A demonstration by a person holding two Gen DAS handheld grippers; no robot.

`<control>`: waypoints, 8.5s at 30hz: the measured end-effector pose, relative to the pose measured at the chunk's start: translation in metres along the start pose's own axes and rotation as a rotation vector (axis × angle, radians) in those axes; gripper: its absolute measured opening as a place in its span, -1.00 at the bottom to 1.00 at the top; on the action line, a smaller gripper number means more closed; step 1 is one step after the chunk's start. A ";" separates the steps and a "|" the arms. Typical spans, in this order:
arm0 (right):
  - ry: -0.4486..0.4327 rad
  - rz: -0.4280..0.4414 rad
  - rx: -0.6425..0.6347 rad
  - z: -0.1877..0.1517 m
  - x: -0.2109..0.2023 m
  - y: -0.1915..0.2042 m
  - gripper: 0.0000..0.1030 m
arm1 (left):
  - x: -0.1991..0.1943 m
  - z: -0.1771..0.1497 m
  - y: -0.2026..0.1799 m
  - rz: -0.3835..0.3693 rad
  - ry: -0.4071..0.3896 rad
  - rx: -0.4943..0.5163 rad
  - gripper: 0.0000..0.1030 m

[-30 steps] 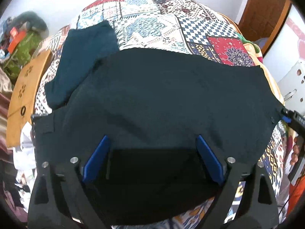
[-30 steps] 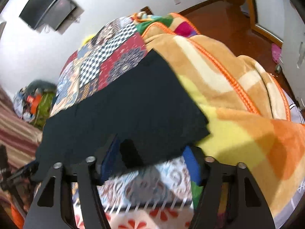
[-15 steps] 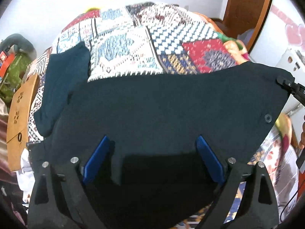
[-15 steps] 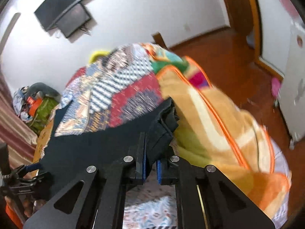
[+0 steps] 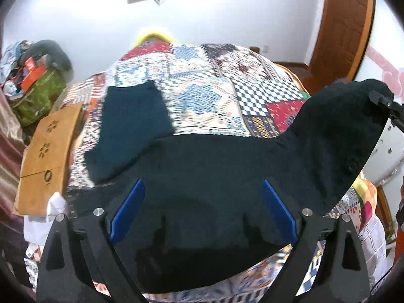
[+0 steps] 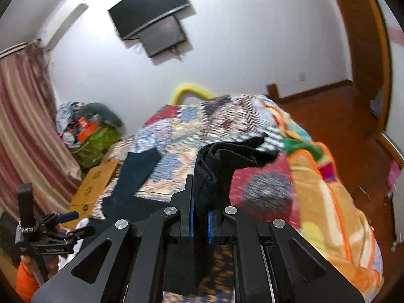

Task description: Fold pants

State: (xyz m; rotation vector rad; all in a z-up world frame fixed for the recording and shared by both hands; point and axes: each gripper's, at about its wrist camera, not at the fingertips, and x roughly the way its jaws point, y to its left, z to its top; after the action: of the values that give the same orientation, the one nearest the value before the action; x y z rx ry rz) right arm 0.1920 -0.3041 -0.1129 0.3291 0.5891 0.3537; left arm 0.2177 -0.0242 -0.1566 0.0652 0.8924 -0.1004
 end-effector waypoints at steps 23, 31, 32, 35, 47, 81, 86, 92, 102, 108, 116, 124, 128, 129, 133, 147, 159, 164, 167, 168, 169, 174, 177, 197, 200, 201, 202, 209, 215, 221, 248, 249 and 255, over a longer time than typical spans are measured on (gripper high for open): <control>0.492 0.256 -0.260 -0.118 0.126 0.150 -0.78 | -0.023 -0.061 0.103 0.101 0.009 -0.177 0.83; 0.418 0.235 -0.293 -0.093 0.090 0.139 -0.18 | -0.023 -0.032 0.085 0.087 -0.020 -0.126 0.83; 0.373 0.217 -0.303 -0.083 0.081 0.133 -0.12 | -0.021 -0.024 0.079 0.082 -0.024 -0.109 0.84; 0.271 0.165 -0.322 -0.062 0.063 0.119 -0.03 | -0.014 -0.006 0.063 0.064 -0.030 -0.078 0.94; 0.382 0.029 -0.242 -0.053 0.119 0.036 -0.03 | 0.080 0.036 -0.015 -0.025 0.116 0.110 0.94; 0.413 -0.042 -0.312 -0.089 0.074 0.047 -0.03 | 0.025 -0.045 0.017 0.082 0.037 0.044 0.96; 0.340 0.000 -0.317 -0.075 0.065 0.075 -0.03 | -0.020 -0.048 0.063 0.122 -0.070 -0.073 0.96; 0.288 0.047 -0.328 -0.074 0.071 0.107 0.21 | -0.053 -0.069 0.129 0.173 -0.117 -0.221 0.96; 0.392 0.061 -0.364 -0.105 0.117 0.137 0.22 | -0.022 -0.132 0.203 0.103 0.069 -0.486 0.96; 0.517 0.055 -0.418 -0.131 0.140 0.137 0.23 | 0.016 -0.166 0.211 -0.008 0.227 -0.619 0.96; 0.516 0.084 -0.400 -0.132 0.141 0.132 0.33 | 0.058 -0.202 0.223 -0.301 0.315 -0.931 0.96; 0.515 0.105 -0.379 -0.131 0.144 0.129 0.38 | 0.074 -0.187 0.222 -0.302 0.335 -0.951 0.68; 0.511 0.110 -0.372 -0.132 0.143 0.128 0.38 | 0.081 -0.179 0.223 -0.318 0.348 -0.936 -0.21; 0.511 0.111 -0.372 -0.132 0.143 0.128 0.38 | 0.081 -0.175 0.224 -0.292 0.341 -0.938 -0.37; 0.510 0.107 -0.373 -0.132 0.142 0.128 0.38 | 0.066 -0.157 0.217 -0.147 0.278 -0.833 -0.66; 0.436 0.071 -0.267 -0.124 0.105 0.100 0.38 | -0.050 -0.027 0.135 0.055 -0.151 -0.374 -0.71; 0.363 -0.013 -0.194 -0.114 0.071 0.048 0.38 | -0.044 0.058 -0.001 -0.187 -0.244 -0.082 -0.72; 0.362 -0.044 -0.154 -0.117 0.058 0.024 0.38 | -0.004 0.058 -0.057 -0.339 -0.140 -0.009 -0.72; 0.354 -0.067 -0.136 -0.121 0.048 0.012 0.38 | 0.026 0.042 -0.093 -0.386 -0.043 0.067 -0.72; 0.349 -0.071 -0.128 -0.122 0.045 0.008 0.38 | 0.033 0.037 -0.101 -0.383 -0.018 0.089 -0.72; 0.349 -0.072 -0.123 -0.123 0.042 0.005 0.38 | 0.043 0.028 -0.112 -0.373 0.015 0.122 -0.71; 0.374 -0.088 -0.120 -0.131 0.037 -0.002 0.38 | 0.065 0.008 -0.130 -0.363 0.123 0.203 -0.57; 0.387 -0.089 -0.149 -0.134 0.033 0.000 0.38 | 0.057 0.001 -0.132 -0.402 0.130 0.205 -0.07; 0.240 -0.079 -0.110 -0.103 0.039 0.025 0.38 | 0.108 0.086 0.035 0.004 0.038 0.153 0.48; 0.259 -0.083 -0.106 -0.105 0.048 0.027 0.38 | 0.141 0.077 0.039 -0.017 0.118 0.154 0.49; 0.267 -0.084 -0.102 -0.107 0.052 0.027 0.38 | 0.157 0.071 0.038 -0.020 0.163 0.158 0.49; 0.274 -0.086 -0.100 -0.107 0.055 0.028 0.38 | 0.165 0.067 0.038 -0.017 0.187 0.162 0.55; 0.296 -0.107 -0.085 -0.106 0.061 0.023 0.38 | 0.171 0.036 0.048 0.024 0.184 0.164 0.92; 0.278 -0.095 -0.091 -0.100 0.052 0.029 0.38 | 0.132 0.000 0.054 0.066 0.171 0.141 0.92; 0.275 -0.056 -0.141 -0.107 0.034 0.050 0.38 | 0.074 -0.050 0.063 0.080 0.155 0.084 0.92; 0.375 -0.011 -0.156 -0.144 0.030 0.024 0.28 | 0.011 -0.117 0.072 -0.018 0.147 -0.009 0.91; 0.370 -0.019 -0.161 -0.144 0.027 0.024 0.21 | 0.010 -0.119 0.079 0.012 0.147 -0.014 0.91; 0.349 -0.050 -0.166 -0.125 0.024 0.017 0.00 | 0.016 -0.108 0.106 0.126 0.159 -0.050 0.84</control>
State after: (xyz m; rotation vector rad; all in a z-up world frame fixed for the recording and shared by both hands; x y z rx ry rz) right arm 0.1328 -0.2539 -0.2153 0.0915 0.9024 0.4131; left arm 0.1568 0.0911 -0.2351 0.0832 1.0467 0.0454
